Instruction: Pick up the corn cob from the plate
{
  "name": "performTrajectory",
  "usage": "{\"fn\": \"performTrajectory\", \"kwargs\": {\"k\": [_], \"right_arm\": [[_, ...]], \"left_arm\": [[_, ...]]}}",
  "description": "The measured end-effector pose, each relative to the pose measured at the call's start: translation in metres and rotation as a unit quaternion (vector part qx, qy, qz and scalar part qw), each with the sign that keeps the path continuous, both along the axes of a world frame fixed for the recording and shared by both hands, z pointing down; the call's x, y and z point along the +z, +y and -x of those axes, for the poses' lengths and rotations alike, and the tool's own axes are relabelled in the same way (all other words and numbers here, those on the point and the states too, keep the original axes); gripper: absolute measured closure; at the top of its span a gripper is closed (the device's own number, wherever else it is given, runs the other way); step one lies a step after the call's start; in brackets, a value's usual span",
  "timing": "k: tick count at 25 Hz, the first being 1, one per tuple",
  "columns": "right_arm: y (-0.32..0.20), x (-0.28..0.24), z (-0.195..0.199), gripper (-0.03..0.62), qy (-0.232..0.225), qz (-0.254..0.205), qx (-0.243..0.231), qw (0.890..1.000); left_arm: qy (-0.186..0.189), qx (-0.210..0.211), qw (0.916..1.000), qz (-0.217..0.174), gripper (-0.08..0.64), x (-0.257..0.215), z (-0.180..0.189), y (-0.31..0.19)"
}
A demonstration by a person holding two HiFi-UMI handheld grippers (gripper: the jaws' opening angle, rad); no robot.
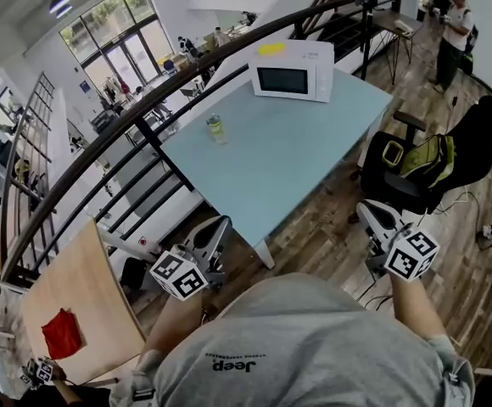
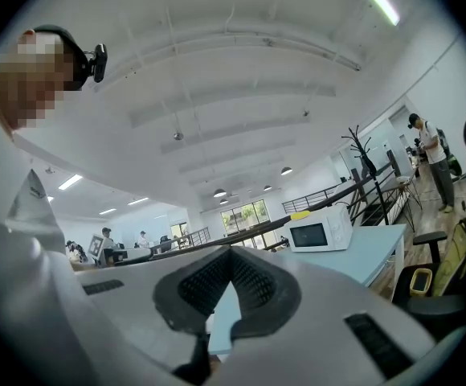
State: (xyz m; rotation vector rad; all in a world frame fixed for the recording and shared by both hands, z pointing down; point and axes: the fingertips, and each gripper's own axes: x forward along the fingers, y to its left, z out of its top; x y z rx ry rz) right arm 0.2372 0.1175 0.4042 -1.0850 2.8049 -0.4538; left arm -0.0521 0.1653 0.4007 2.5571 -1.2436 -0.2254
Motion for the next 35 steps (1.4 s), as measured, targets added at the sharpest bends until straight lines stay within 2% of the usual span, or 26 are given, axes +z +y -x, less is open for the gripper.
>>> {"fn": "performTrajectory", "kwargs": {"k": [5, 11, 19, 26, 30, 35], "right_arm": [[-0.018, 0.003, 0.001, 0.586, 0.000, 0.002, -0.008, 1.000], [-0.045, 0.003, 0.033, 0.586, 0.016, 0.004, -0.012, 1.000], [-0.117, 0.002, 0.118, 0.586, 0.023, 0.004, 0.039, 0.999], [-0.180, -0.014, 0.197, 0.586, 0.022, 0.008, 0.093, 0.995], [-0.213, -0.014, 0.223, 0.586, 0.027, 0.014, 0.118, 0.993], [-0.242, -0.013, 0.238, 0.586, 0.041, 0.025, 0.130, 0.990]], "left_arm": [[-0.004, -0.007, 1.0000, 0.003, 0.548, 0.001, 0.000, -0.006], [0.012, -0.007, 0.9999, 0.005, 0.548, 0.008, 0.032, -0.032], [0.030, 0.055, 0.9981, -0.004, 0.548, 0.021, 0.114, -0.132], [0.012, 0.113, 0.9935, -0.005, 0.548, 0.013, 0.194, -0.216], [0.019, 0.127, 0.9917, -0.002, 0.548, 0.019, 0.225, -0.257], [0.026, 0.140, 0.9898, 0.005, 0.548, 0.023, 0.241, -0.292]]}}
